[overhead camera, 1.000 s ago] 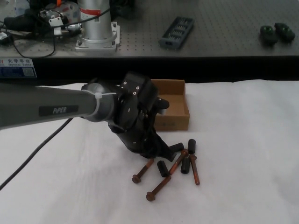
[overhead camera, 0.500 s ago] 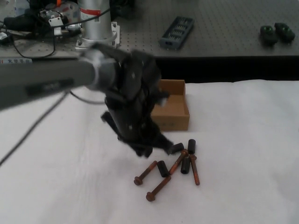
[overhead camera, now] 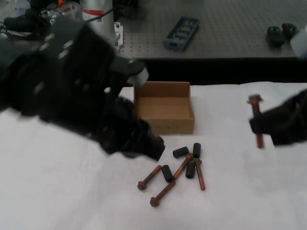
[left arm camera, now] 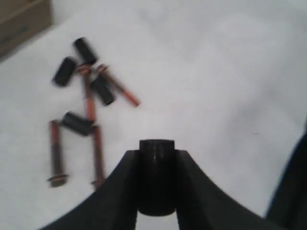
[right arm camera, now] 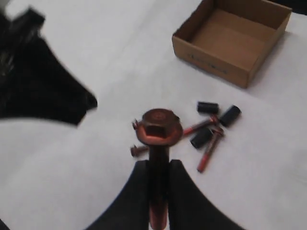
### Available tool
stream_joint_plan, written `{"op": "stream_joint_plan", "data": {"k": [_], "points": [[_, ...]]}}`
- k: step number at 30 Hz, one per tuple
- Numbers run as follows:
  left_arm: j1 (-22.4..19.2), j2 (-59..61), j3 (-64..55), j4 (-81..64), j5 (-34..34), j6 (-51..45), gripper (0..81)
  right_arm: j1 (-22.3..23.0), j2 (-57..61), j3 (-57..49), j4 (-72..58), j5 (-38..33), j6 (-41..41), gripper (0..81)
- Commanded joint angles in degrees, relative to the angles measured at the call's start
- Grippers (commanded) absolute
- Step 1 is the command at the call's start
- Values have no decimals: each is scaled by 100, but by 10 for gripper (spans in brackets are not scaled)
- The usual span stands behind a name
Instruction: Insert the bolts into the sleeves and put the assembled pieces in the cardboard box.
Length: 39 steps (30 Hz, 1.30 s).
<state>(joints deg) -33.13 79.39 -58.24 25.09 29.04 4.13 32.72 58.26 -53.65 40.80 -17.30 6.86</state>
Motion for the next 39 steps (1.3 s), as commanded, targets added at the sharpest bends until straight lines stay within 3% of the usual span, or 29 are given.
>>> {"op": "stream_joint_plan", "data": {"k": [1,10,16,32,39], "points": [[47,-785,827,-1253,1258,-464,6,12,70,-37,-525,-317,482,25],[206,-1214,1739,-3647,2547,-2058,6,12,471,-37,-2181,-1339,2137,25],[206,-1201,1745,-4324,2559,-2281,6,12,540,-37,-2412,-1503,2445,25],[206,-961,1745,-4497,2129,-2378,6,213,555,-37,-2487,-1761,2395,25],[206,-620,1734,-5534,2140,-3116,6,220,555,-37,-2499,-1754,2396,25]]}}
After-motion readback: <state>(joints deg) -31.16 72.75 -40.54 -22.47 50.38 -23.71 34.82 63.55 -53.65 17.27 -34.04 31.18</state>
